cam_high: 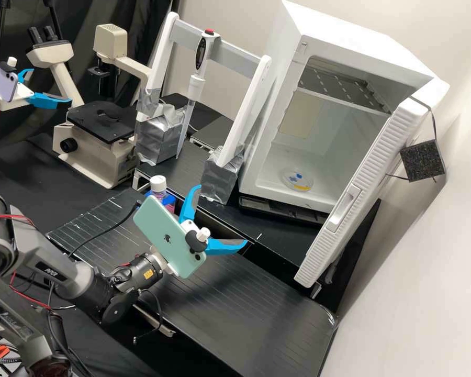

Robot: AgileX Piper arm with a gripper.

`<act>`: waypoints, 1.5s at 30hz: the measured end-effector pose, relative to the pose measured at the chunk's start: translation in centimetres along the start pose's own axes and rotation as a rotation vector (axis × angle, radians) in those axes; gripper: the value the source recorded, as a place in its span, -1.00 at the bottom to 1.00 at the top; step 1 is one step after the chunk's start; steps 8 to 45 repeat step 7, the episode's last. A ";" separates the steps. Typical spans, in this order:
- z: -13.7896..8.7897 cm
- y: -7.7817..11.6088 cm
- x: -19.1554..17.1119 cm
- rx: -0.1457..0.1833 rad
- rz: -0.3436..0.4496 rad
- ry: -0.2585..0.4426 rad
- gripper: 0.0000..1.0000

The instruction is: Open the door

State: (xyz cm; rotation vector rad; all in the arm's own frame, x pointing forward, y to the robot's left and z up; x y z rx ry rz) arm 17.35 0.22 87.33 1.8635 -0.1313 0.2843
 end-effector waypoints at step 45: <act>0.2 0.0 0.2 -0.013 0.000 -0.010 1.00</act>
